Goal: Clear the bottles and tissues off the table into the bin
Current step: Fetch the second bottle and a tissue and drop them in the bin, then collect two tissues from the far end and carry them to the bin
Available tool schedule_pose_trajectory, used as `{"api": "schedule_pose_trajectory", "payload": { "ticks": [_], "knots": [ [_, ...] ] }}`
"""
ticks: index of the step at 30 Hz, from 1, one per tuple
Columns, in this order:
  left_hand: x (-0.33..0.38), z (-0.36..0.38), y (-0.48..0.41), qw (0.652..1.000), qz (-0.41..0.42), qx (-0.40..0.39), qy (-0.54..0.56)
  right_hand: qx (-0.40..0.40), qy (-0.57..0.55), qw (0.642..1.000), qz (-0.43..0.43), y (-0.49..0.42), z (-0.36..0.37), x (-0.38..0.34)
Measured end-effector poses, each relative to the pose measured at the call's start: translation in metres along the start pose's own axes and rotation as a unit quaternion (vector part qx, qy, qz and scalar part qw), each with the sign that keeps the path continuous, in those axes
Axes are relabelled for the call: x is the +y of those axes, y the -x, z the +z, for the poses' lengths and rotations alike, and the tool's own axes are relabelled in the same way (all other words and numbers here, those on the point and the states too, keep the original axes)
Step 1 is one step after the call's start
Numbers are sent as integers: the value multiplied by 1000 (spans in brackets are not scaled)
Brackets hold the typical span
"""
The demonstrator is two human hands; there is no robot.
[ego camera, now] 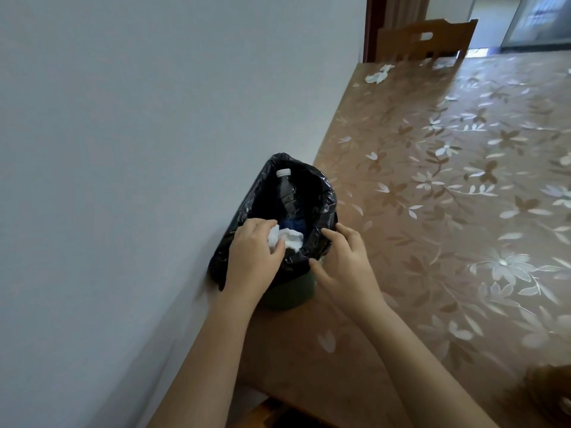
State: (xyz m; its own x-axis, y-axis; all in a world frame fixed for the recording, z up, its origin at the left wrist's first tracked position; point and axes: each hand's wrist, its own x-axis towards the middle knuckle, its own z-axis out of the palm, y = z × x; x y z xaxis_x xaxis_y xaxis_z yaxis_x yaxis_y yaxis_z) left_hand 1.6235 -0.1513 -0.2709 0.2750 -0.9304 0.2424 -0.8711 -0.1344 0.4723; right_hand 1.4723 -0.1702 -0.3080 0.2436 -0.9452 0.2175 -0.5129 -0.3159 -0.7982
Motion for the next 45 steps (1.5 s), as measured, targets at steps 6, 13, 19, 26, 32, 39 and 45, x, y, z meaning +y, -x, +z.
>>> {"api": "schedule_pose_trajectory", "payload": {
  "ticks": [6,13,19,26,32,39,45],
  "knots": [
    [0,1,16,997,49,38,-55,22,15,1000,-14,8,-8,-2],
    [15,-1,61,983,151,83,-59,59,83,995,-21,38,-19,-13],
    [17,-2,96,976,209,60,-16,90,168,982,1,85,-26,-18],
    [25,13,125,964,263,5,25,135,223,964,55,139,-36,-16],
    [54,26,140,945,322,-34,57,181,255,945,94,170,-65,-10],
    [127,55,165,901,417,-70,96,269,281,905,171,220,-124,3],
    [211,82,214,860,478,-105,146,314,310,871,216,283,-185,34]
  ]
}}
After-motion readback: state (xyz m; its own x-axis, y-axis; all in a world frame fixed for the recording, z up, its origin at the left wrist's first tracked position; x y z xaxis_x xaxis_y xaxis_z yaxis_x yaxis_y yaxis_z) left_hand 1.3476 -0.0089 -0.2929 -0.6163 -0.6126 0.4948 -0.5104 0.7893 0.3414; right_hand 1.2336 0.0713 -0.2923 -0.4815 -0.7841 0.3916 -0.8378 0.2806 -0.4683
